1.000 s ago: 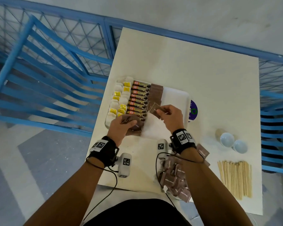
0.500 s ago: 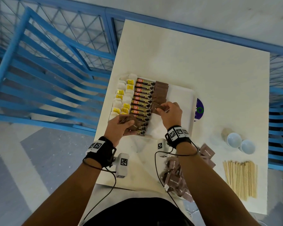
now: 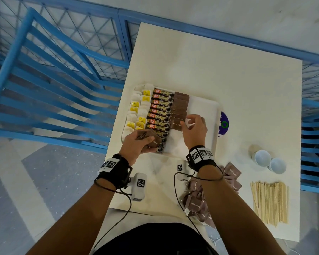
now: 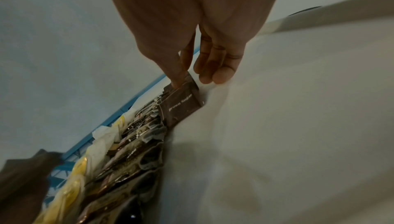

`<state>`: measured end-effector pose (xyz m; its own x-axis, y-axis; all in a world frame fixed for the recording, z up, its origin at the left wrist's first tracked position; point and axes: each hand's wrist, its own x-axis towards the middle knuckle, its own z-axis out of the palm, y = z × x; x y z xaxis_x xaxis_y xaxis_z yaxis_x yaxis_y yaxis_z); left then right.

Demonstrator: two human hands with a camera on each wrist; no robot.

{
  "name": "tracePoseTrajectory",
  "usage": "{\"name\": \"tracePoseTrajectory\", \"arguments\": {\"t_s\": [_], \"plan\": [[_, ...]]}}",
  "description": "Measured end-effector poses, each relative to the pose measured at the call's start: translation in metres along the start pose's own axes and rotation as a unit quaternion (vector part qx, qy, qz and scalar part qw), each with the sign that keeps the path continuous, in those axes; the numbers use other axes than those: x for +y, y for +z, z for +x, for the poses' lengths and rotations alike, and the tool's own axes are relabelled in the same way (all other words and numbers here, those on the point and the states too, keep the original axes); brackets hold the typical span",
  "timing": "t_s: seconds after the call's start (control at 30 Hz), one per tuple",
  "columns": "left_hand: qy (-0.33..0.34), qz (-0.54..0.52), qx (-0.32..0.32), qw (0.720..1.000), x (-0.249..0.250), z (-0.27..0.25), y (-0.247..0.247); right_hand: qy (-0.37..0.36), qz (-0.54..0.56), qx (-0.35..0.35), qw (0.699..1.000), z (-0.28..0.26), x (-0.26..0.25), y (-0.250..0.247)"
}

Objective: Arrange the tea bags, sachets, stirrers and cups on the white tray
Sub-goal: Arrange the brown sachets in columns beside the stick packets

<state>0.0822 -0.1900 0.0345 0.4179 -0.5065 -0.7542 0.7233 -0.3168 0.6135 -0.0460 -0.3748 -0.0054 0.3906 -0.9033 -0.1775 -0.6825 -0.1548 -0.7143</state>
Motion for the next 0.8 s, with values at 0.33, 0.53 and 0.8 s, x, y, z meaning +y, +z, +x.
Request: {"name": "tracePoseTrajectory", "arguments": {"t_s": [0.33,0.53,0.8], "plan": [[0.017,0.019,-0.037,0.999,-0.004,0.0,0.016,-0.053,0.041,-0.231,0.971,-0.039,-0.018,-0.011],[0.036,0.027,-0.025,0.999,-0.006,-0.003,0.021,-0.032,0.058,-0.219,0.974,-0.039,-0.021,-0.012],[0.039,0.025,-0.009,0.999,-0.012,-0.004,0.016,-0.035,0.029,-0.25,0.967,-0.036,-0.015,-0.018]]}}
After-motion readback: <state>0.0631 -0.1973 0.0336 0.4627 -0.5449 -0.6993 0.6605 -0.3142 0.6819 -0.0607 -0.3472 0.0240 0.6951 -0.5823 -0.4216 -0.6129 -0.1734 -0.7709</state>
